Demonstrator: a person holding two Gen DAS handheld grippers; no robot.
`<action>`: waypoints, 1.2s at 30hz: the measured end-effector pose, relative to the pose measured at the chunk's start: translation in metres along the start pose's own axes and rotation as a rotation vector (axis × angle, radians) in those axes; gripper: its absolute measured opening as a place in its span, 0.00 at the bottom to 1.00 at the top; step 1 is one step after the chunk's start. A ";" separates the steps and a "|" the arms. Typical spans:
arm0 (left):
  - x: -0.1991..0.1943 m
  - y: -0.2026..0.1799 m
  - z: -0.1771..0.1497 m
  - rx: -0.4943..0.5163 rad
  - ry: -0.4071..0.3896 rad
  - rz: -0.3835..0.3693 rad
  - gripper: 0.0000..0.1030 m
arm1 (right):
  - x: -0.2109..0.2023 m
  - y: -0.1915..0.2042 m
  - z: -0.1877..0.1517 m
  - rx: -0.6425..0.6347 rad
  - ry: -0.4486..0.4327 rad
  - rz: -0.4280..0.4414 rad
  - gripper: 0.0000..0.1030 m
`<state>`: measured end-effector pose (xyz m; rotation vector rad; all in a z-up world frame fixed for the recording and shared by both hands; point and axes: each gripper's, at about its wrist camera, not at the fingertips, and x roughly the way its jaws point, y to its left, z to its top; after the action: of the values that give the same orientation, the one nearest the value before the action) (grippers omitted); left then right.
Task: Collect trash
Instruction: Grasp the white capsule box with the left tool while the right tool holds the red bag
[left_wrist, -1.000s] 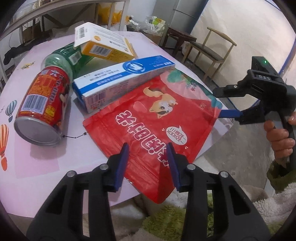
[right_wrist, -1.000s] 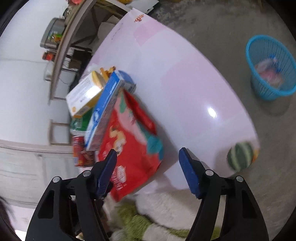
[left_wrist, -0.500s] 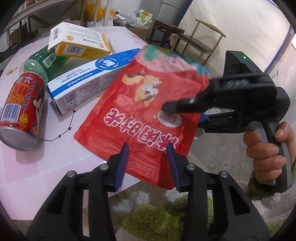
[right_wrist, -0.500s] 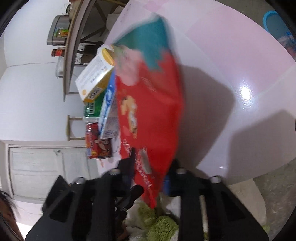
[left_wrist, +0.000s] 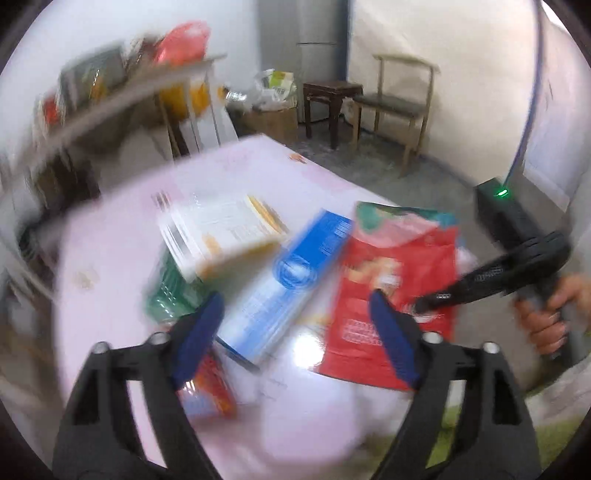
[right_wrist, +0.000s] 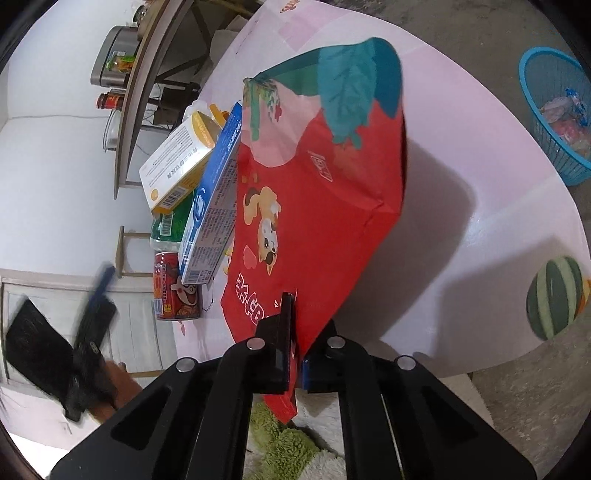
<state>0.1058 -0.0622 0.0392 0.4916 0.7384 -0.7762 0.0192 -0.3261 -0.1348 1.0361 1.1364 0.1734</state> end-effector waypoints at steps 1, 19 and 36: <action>0.005 0.005 0.008 0.048 0.013 0.025 0.82 | 0.000 -0.001 0.000 -0.003 0.001 0.000 0.04; 0.164 0.033 0.089 0.646 0.430 -0.020 0.84 | -0.002 -0.008 0.004 -0.008 0.029 0.028 0.04; 0.200 0.026 0.068 0.705 0.566 0.034 0.79 | -0.004 -0.006 0.001 -0.025 0.035 0.033 0.04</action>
<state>0.2515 -0.1793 -0.0628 1.3971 0.9636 -0.8666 0.0164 -0.3323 -0.1370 1.0340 1.1465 0.2324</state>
